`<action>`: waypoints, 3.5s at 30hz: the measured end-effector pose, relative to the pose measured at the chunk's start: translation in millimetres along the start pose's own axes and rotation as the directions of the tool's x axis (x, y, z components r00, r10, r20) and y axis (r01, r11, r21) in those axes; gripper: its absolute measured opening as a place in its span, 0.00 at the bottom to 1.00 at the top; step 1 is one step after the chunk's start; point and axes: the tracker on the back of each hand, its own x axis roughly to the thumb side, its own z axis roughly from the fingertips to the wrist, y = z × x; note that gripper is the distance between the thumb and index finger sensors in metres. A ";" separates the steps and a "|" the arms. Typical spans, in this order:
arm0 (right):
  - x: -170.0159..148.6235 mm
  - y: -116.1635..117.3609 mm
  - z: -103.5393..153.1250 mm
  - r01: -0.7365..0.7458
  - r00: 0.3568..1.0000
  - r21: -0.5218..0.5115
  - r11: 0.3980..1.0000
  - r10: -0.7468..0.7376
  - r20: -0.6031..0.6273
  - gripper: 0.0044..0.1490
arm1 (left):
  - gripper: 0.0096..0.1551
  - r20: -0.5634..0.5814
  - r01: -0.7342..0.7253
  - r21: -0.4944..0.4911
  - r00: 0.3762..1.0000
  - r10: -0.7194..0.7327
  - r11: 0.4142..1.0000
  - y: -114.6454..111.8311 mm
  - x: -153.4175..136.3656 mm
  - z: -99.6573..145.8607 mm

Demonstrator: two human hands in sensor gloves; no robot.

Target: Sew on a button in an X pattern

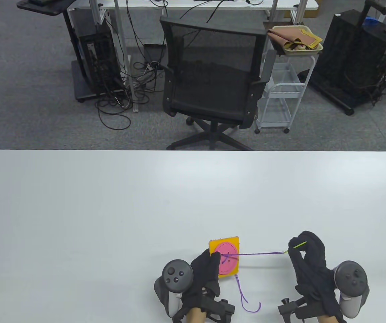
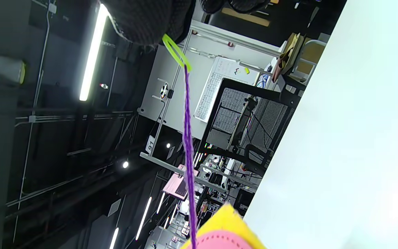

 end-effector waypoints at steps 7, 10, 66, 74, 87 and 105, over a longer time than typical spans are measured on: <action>-2.9 -10.0 -2.7 0.057 0.998 -0.023 0.998 -0.058 -0.030 0.25 | 0.26 -0.017 -0.023 0.044 1.000 0.024 0.999 11.2 -5.6 -0.9; -4.3 -11.0 -3.6 0.075 0.996 -0.022 0.997 -0.076 -0.042 0.25 | 0.26 -0.016 -0.032 0.045 0.999 0.033 0.998 12.5 -5.8 -0.9; 17.1 52.9 18.0 -0.412 0.894 0.065 0.909 0.389 0.221 0.22 | 0.25 0.125 -0.081 -0.053 0.988 0.087 0.995 -15.0 15.6 11.3; 21.7 60.7 23.6 -0.550 0.810 0.027 0.834 0.526 0.260 0.22 | 0.25 0.163 0.051 -0.034 0.986 -0.044 0.998 -18.5 22.7 13.2; 19.5 73.0 26.9 -0.646 0.742 0.068 0.760 0.605 0.288 0.23 | 0.26 0.222 0.132 -0.075 0.968 -0.113 0.988 -30.9 33.4 17.4; 23.9 68.3 27.7 -0.599 0.779 0.100 0.794 0.549 0.303 0.35 | 0.26 0.131 -0.085 -0.139 0.986 0.103 0.987 -26.9 23.6 13.1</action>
